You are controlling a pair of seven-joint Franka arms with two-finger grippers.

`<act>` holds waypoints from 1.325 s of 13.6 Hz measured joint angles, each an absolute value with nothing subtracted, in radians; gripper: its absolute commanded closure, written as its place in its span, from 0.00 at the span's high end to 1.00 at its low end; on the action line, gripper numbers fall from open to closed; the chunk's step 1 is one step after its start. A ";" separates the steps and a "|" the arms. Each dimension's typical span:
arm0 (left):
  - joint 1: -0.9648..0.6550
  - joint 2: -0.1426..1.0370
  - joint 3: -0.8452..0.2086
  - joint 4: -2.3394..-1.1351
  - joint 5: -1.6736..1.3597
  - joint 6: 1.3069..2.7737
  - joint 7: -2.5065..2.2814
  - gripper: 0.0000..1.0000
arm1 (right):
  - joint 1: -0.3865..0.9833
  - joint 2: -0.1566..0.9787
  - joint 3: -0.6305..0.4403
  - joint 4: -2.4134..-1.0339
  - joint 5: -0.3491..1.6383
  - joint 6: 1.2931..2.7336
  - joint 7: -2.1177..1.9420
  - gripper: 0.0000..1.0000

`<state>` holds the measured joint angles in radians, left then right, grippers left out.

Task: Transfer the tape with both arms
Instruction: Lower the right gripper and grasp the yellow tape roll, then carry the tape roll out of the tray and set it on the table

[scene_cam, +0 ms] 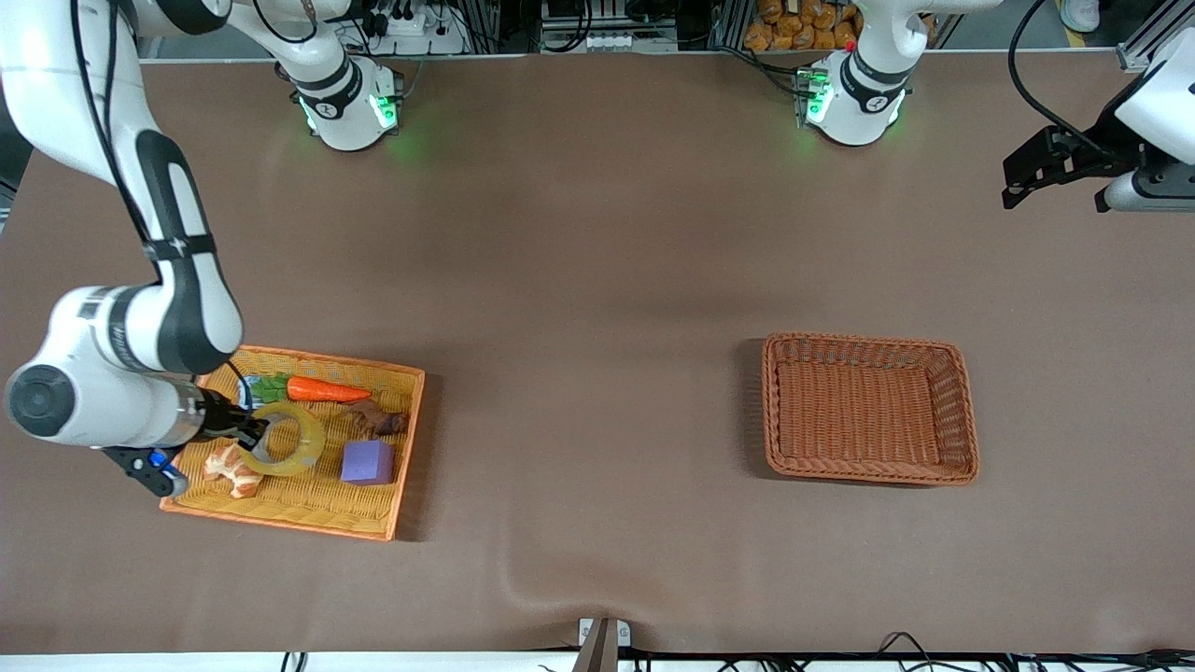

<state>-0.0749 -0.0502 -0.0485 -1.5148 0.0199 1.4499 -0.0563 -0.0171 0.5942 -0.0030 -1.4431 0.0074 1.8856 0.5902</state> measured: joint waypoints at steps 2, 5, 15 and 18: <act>-0.075 -0.050 -0.049 -1.517 0.020 1.450 -0.056 1.00 | 0.000 0.573 0.018 -1.372 0.013 1.769 0.593 0.00; -0.075 -0.050 -0.048 -1.517 0.020 1.451 -0.056 1.00 | 0.055 0.544 0.047 -1.340 0.130 1.717 0.659 0.00; -0.075 -0.050 -0.049 -1.519 0.020 1.453 -0.056 1.00 | 0.473 0.666 0.077 -1.360 0.175 2.097 1.115 0.00; -0.075 -0.050 -0.049 -1.520 0.020 1.454 -0.056 1.00 | 0.513 0.741 0.073 -1.361 0.175 2.233 1.133 1.00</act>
<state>-0.0754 -0.0503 -0.0491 -1.5204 0.0199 1.4541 -0.0564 0.5129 0.7410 0.0730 -1.3610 0.1753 2.2330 1.1332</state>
